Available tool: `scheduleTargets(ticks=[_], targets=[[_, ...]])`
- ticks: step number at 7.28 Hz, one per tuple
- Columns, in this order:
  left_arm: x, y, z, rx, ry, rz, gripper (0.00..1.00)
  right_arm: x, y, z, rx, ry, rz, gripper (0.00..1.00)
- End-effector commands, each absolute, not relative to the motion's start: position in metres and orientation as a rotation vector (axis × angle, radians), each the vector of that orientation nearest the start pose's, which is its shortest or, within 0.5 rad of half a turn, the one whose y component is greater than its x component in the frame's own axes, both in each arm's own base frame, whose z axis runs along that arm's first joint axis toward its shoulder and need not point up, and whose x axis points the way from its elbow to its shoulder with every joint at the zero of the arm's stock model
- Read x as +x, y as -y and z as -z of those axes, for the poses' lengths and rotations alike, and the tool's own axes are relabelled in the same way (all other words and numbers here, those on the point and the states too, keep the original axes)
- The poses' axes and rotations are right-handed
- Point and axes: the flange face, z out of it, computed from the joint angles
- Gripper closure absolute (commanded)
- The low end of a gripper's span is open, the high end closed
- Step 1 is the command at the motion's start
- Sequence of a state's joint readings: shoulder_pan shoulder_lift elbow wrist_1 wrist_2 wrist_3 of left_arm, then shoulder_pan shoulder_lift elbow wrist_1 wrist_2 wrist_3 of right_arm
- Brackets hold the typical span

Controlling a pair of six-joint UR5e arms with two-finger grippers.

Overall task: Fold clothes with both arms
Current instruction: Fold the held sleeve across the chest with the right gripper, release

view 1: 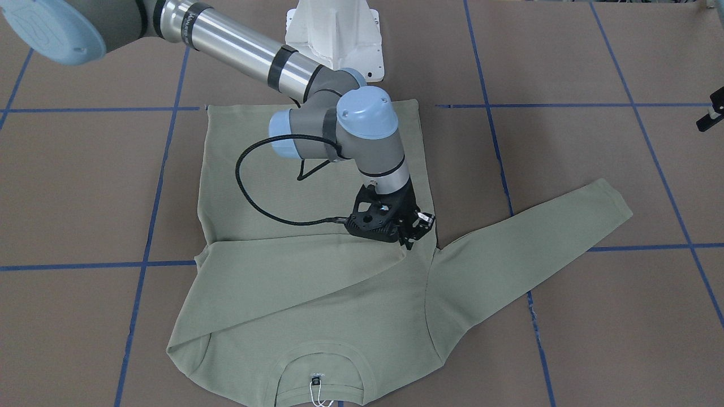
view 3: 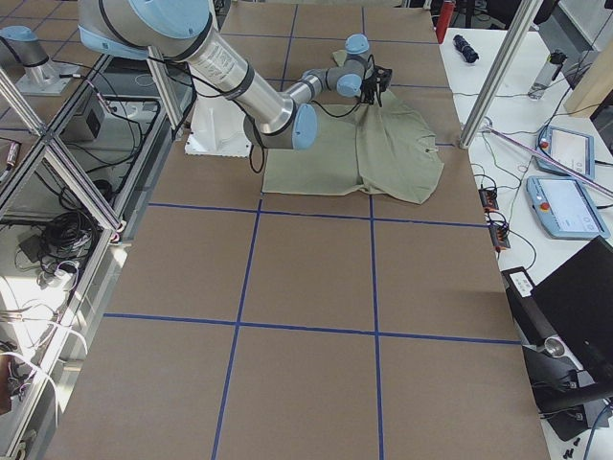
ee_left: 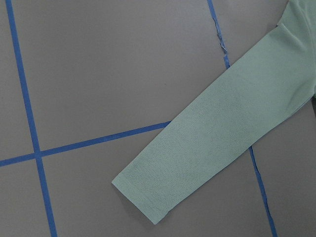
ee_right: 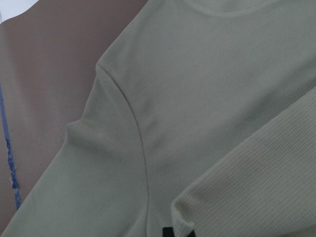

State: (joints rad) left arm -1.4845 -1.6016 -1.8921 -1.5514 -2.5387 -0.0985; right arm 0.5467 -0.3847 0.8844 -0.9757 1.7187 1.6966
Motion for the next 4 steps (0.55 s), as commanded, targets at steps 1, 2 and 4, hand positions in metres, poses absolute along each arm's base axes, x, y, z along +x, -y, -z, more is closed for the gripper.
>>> scheduleTargets(ticks=[1,2,4], targets=[[0.016,0.498,-0.473,0.174,-0.989,-0.129,0.0,-0.701,0.546,-0.064,0.136,1.144,-0.521,0.0],[0.033,0.501,-0.487,0.161,-0.989,-0.159,0.0,-0.691,0.548,-0.035,0.146,1.184,-0.525,0.0],[0.046,0.517,-0.554,0.122,-0.983,-0.16,0.0,-0.614,0.561,-0.033,0.069,1.188,-0.527,0.0]])
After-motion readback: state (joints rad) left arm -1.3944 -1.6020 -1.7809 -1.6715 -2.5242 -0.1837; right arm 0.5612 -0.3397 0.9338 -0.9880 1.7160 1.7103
